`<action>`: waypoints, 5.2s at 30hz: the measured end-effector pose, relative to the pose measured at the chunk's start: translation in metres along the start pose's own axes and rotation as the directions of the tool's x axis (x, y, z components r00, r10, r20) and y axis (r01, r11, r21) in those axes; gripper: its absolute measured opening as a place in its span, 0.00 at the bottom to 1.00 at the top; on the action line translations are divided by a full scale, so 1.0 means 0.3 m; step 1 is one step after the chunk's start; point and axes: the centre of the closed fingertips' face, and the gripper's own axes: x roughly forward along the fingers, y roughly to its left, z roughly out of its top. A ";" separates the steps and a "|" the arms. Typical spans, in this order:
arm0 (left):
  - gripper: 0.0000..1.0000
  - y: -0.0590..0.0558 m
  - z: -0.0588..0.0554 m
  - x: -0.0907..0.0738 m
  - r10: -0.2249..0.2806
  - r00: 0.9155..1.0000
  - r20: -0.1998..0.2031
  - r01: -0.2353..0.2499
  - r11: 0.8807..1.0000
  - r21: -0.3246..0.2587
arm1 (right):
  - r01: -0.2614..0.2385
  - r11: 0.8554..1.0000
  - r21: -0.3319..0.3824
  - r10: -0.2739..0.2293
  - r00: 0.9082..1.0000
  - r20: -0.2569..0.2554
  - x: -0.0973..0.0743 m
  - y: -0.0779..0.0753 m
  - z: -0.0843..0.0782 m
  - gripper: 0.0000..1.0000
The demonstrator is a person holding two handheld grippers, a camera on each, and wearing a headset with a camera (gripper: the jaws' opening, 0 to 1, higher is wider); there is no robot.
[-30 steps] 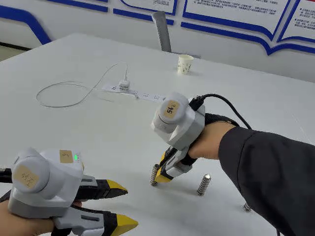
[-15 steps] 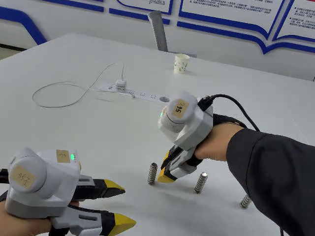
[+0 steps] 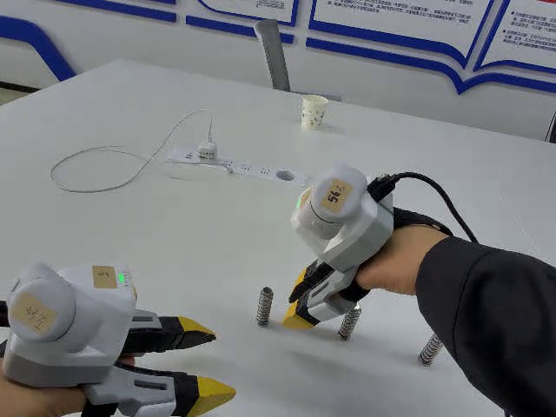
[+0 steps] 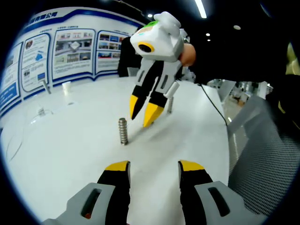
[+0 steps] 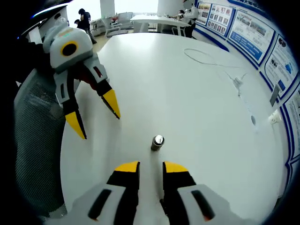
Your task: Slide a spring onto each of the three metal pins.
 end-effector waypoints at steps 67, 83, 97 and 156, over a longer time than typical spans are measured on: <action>0.45 -0.003 -0.006 -0.002 0.002 1.000 -0.003 -0.002 1.000 -0.012 | 0.118 0.932 0.343 -0.195 0.960 0.199 -0.186 0.141 -0.265 0.23; 0.46 -0.016 -0.004 0.000 -0.003 1.000 -0.009 0.003 1.000 -0.010 | 0.161 0.880 0.447 -0.282 0.935 0.217 -0.255 0.146 -0.383 0.24; 0.46 -0.020 -0.008 0.000 -0.008 1.000 -0.012 0.008 1.000 -0.013 | 0.210 0.822 0.529 -0.385 0.890 0.245 -0.330 0.121 -0.476 0.27; 0.53 0.005 -0.006 -0.010 0.031 1.000 0.003 -0.031 0.997 -0.072 | 0.268 0.792 0.549 -0.492 0.812 0.314 -0.352 0.114 -0.571 0.64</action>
